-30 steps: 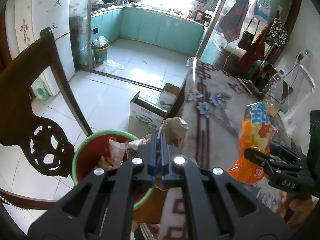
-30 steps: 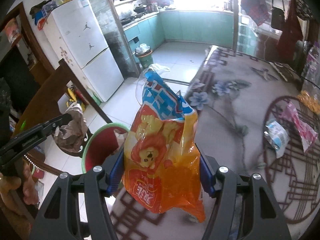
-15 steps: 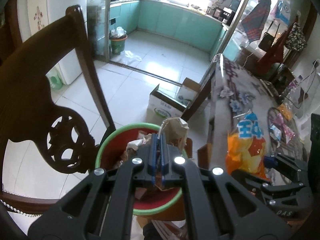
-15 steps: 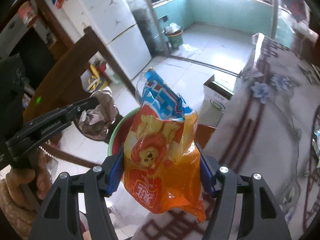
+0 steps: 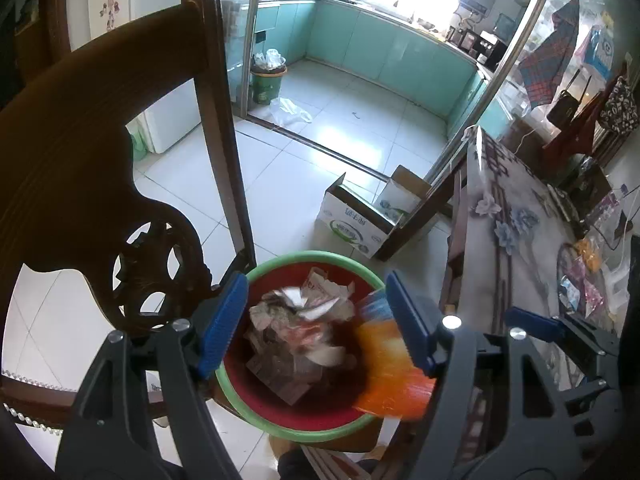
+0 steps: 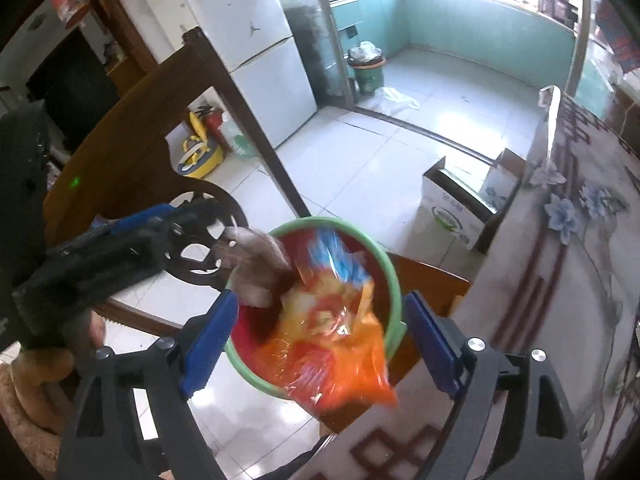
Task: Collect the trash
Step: 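Open both tools over the red bin, dropping paper and snack bag, then move both tools back over the table toward the remaining wrappers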
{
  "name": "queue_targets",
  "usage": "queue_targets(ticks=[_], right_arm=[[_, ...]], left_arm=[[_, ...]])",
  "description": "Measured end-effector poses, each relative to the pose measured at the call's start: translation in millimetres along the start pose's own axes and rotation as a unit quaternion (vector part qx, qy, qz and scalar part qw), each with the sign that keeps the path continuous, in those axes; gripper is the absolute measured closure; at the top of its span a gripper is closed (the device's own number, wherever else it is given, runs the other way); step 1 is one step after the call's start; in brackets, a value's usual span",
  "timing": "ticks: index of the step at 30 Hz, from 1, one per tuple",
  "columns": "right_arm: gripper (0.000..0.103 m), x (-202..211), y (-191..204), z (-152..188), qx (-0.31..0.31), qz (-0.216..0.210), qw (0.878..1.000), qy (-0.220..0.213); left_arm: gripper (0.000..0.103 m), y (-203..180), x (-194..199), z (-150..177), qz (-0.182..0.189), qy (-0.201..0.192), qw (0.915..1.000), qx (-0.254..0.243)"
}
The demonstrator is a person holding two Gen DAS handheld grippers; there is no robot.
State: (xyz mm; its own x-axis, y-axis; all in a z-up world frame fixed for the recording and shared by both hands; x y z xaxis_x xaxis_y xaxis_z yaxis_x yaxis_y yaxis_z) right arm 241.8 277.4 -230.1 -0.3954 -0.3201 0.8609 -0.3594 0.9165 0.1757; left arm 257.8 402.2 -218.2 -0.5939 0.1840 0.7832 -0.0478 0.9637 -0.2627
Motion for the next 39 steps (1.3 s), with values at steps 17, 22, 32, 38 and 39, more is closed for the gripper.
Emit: queue_targets(ticks=[17,22,32,38,39], right_arm=[[0.018,84.1,-71.1,33.9,-0.053,0.064,0.994,-0.070],[0.015,111.9,-95.6,50.2,-0.050,0.076,0.992,-0.089],[0.015,184.1,-210.6,125.2,-0.073,0.117,0.986,-0.098],[0.015,209.2,-298.9,178.9,-0.116,0.142,0.980,-0.083],[0.015,211.7,-311.5,186.0,-0.122,0.145,0.979,-0.080]], left_arm=[[0.028,-57.8,23.3,18.6,0.022,-0.008,0.9993,-0.029],[0.028,-104.4,28.1,37.4,0.039,-0.004,0.9985,-0.038],[0.027,-247.9,26.9,88.8,0.082,0.002,0.9948,-0.060],[0.027,-321.8,16.6,133.7,0.099,0.022,0.9922,-0.072],[0.027,-330.4,14.7,139.6,0.100,0.027,0.9919,-0.073]])
Point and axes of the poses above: each gripper's, at about its wrist camera, not at the fingertips, and x roughly against the way its jaws point, y to its left, z to its underside, the point moved 10 cm from there along -x, roughly the way its jaws point, and after that the axes turned 4 degrees about z, right-handed, at the moved point
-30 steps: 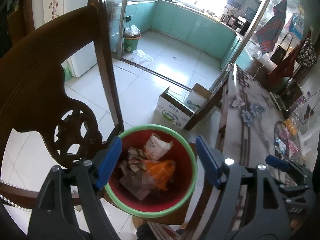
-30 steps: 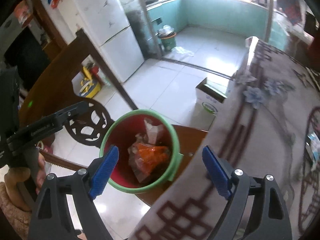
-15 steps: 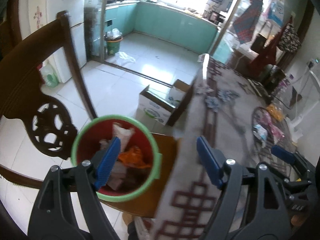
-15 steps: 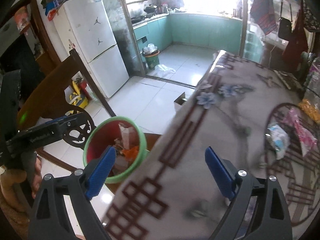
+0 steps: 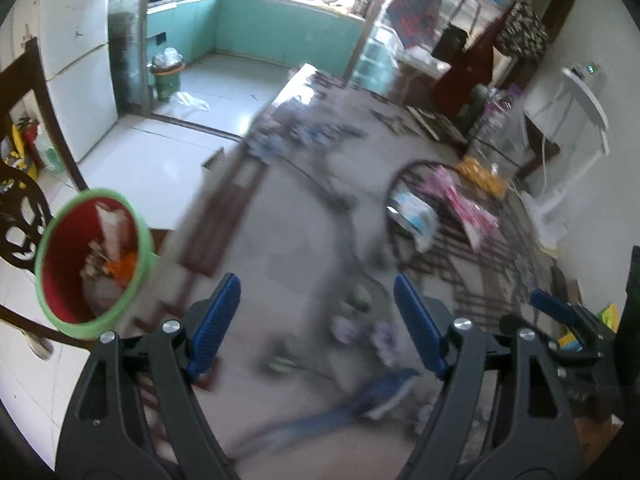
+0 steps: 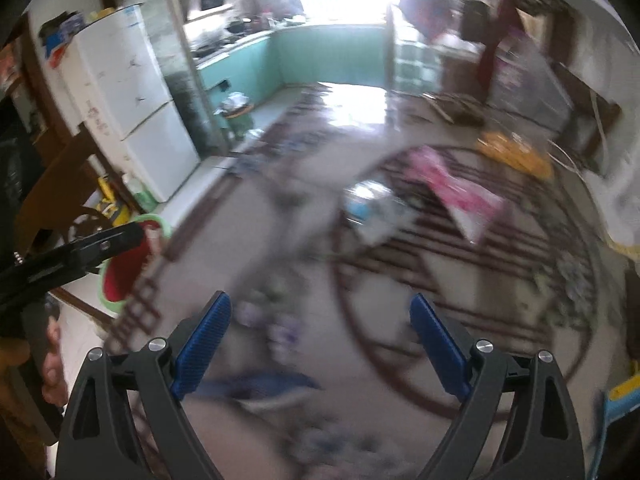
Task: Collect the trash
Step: 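Move both tools back over the table toward the remaining wrappers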
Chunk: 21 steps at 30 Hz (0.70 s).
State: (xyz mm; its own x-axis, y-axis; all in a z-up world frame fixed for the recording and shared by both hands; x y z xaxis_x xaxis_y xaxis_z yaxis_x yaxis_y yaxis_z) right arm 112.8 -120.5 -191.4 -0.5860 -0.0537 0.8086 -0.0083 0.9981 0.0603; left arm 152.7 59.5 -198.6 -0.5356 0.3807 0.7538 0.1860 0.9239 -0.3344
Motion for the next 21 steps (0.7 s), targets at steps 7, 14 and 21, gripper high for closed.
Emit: queue_targets(ticks=[7,14,21], right_arm=[[0.015,-22.9,-79.9,-20.0,0.014,0.027,0.999,0.022],[0.008,-105.3,-119.5,-86.6,0.067,0.060,0.994,0.054],[0.016,-184.7,-136.1,-95.0,0.101,0.065,0.986,0.118]], left_arm=[[0.024,-49.3,-17.8,18.5,0.007,0.027,0.9996,-0.011],[0.024,-68.1,-37.8,24.1,-0.003,0.050,0.9984,-0.025],[0.024,-76.2,-70.8,25.7,-0.007,0.087,0.9958,-0.029]])
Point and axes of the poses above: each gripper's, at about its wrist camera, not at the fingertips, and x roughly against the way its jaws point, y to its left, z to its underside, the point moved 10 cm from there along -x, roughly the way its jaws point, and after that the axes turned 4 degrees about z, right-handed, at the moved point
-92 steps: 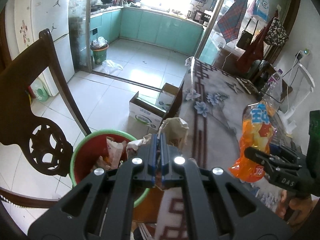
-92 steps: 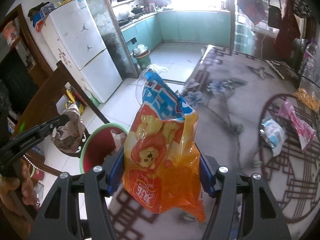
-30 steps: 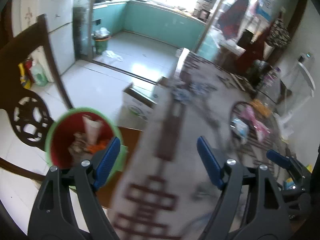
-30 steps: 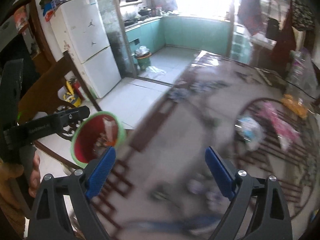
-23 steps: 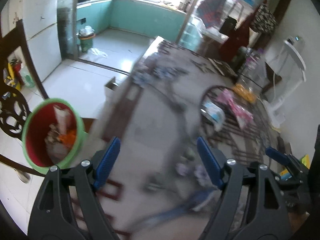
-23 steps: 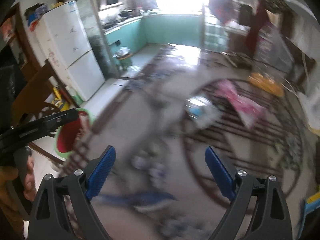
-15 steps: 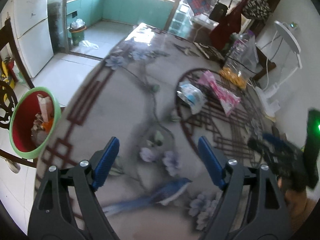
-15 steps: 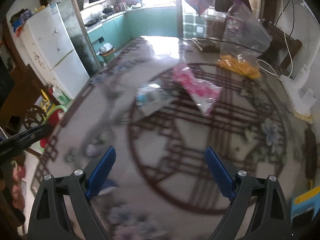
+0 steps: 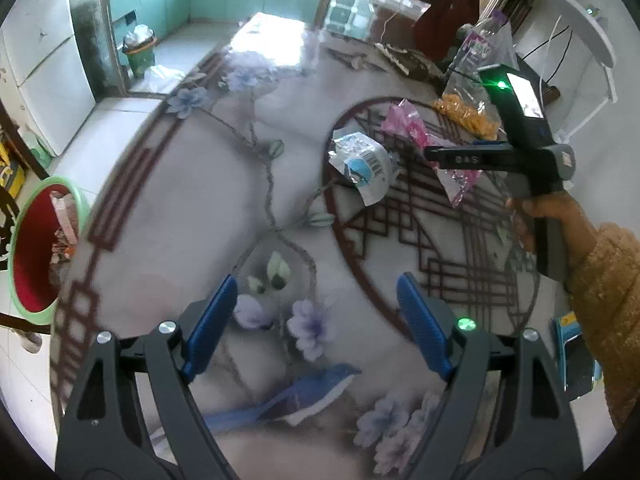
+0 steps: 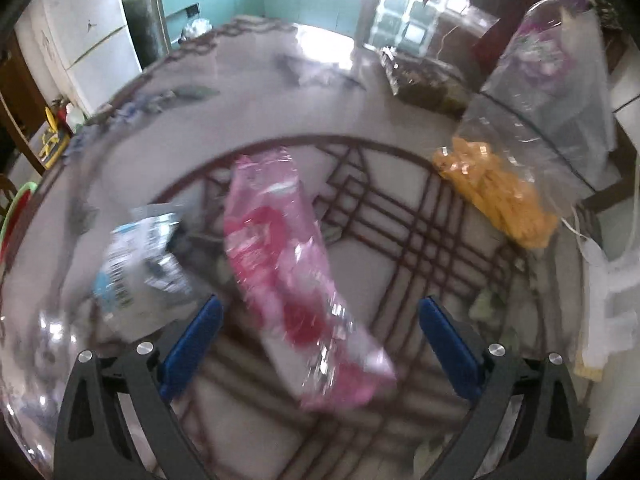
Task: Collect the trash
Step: 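Move both tools back over the table toward the remaining wrappers, then grasp the white-blue plastic packet with the left tool while the right tool grasps the pink Pocky wrapper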
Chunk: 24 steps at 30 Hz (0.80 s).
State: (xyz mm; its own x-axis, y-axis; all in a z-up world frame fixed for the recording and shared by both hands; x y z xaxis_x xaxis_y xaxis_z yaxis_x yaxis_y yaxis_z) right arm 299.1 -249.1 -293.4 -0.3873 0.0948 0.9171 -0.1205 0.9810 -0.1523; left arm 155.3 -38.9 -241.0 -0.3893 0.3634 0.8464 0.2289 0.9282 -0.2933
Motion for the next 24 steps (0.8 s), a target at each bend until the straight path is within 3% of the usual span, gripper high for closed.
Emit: queue_targets(ticks=[1,2,3,5,8,14,15,16,17,19,24], right_arm=[[0.023,-5.9,0.0,3.4,-0.002,-0.014,1.000,0.011],[0.048,-8.6,-0.8,6.2,-0.003,-0.022,1.000,0.017],[0.061,-9.2,-3.5,10.8,-0.007,-0.027,0.999,0.017],[0.068,1.7,-10.9,19.2,-0.035,-0.048,0.998,-0.001],[0.070,37.7,-22.8,42.2,-0.101,-0.089,0.990,-0.039],[0.076,77.7,-32.3,92.8,-0.149,-0.088,0.983,-0.068],[0.076,78.2,-35.1,95.5,-0.154,-0.085,0.982,-0.066],[0.076,79.1,-37.4,100.1,-0.159,-0.081,0.982,-0.066],[0.076,80.3,-37.1,99.6,-0.163,-0.079,0.981,-0.067],[0.077,79.7,-34.8,94.9,-0.168,-0.079,0.980,-0.072],[0.077,88.8,-20.6,84.0,-0.163,-0.085,0.979,-0.084]], left_arm=[[0.024,-1.5,-7.2,-3.5,-0.003,0.005,1.0000,-0.002],[0.024,-2.8,-13.4,-7.2,-0.007,0.009,0.9999,-0.005],[0.024,-5.3,-19.8,-10.8,-0.009,0.012,0.9999,-0.008],[0.024,-12.1,-35.1,-22.2,-0.002,0.015,0.9998,-0.014],[0.024,-22.8,-60.1,-48.9,0.008,0.006,0.9999,-0.013],[0.024,-28.8,-128.4,-101.5,0.018,-0.006,0.9992,0.035],[0.031,-29.9,-137.9,-103.1,0.017,0.001,0.9992,0.036],[0.052,-34.0,-150.5,-102.6,0.023,0.012,0.9992,0.032],[0.056,-38.1,-150.8,-106.1,0.019,0.000,0.9996,0.020],[0.077,-51.3,-150.2,-105.8,0.048,0.000,0.9988,0.003],[0.080,-62.0,-109.7,-99.6,0.057,-0.028,0.9970,-0.044]])
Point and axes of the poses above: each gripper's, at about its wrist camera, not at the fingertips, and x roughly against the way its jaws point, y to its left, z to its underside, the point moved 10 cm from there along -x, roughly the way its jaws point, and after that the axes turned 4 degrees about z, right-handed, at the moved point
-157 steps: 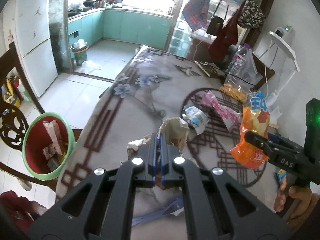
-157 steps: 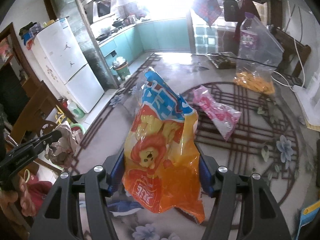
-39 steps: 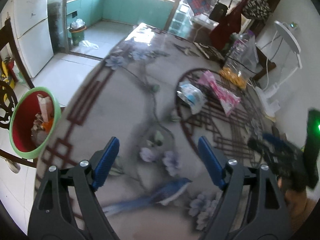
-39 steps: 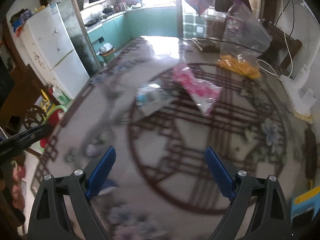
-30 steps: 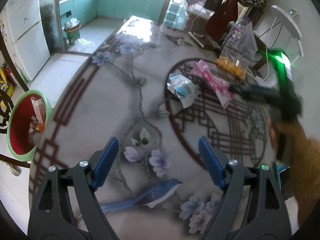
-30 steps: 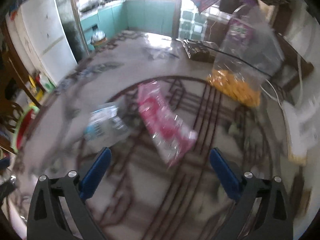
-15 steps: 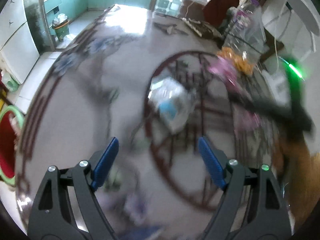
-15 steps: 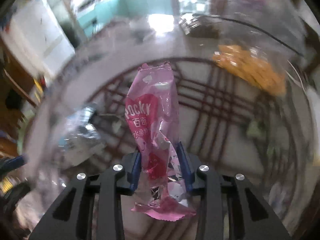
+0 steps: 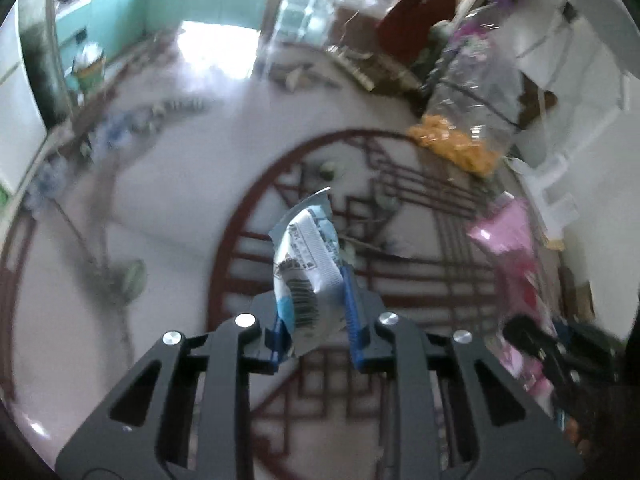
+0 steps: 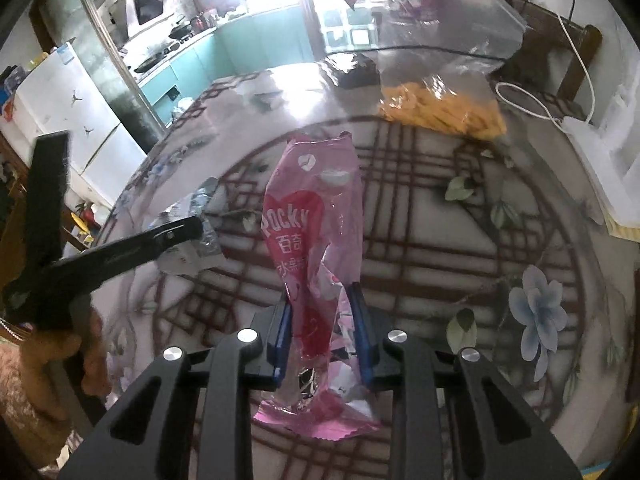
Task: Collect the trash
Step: 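Grasp the white-blue plastic packet with the left tool while the right tool grasps the pink Pocky wrapper, then carry the white packet and pink Pocky wrapper over the red bin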
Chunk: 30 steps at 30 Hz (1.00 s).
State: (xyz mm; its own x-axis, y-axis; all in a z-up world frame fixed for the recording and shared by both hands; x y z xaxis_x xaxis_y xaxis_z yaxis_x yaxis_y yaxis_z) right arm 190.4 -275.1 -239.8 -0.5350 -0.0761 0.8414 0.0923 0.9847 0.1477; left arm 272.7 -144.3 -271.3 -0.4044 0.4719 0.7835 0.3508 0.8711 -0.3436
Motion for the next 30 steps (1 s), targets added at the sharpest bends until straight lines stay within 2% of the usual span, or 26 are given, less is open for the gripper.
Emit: queue_targets(ticks=[4,9,15,18,22,30], right_arm=[[0.077,11.9,27.7,8.9,0.001,-0.019,1.000,-0.001],[0.077,26.2,63.9,33.1,0.012,-0.041,0.999,0.006],[0.077,41.7,93.7,51.5,0.043,-0.040,0.998,0.005],[0.077,48.8,107.0,55.7,0.053,-0.047,0.997,0.001],[0.077,54.0,123.4,57.9,0.059,-0.057,0.997,-0.001],[0.077,67.2,154.1,60.4,0.085,-0.071,0.994,-0.018]], left_arm=[[0.080,-2.6,51.5,10.1,-0.006,-0.014,0.9998,-0.015],[0.080,7.1,104.1,41.4,-0.013,-0.022,0.9996,0.011],[0.080,7.8,140.7,74.7,-0.013,-0.036,0.9987,0.033],[0.079,7.8,155.7,75.9,-0.020,-0.050,0.9981,0.028],[0.079,14.3,186.7,78.6,-0.050,-0.075,0.9959,0.011],[0.079,40.9,225.2,80.1,-0.089,-0.108,0.9899,0.022]])
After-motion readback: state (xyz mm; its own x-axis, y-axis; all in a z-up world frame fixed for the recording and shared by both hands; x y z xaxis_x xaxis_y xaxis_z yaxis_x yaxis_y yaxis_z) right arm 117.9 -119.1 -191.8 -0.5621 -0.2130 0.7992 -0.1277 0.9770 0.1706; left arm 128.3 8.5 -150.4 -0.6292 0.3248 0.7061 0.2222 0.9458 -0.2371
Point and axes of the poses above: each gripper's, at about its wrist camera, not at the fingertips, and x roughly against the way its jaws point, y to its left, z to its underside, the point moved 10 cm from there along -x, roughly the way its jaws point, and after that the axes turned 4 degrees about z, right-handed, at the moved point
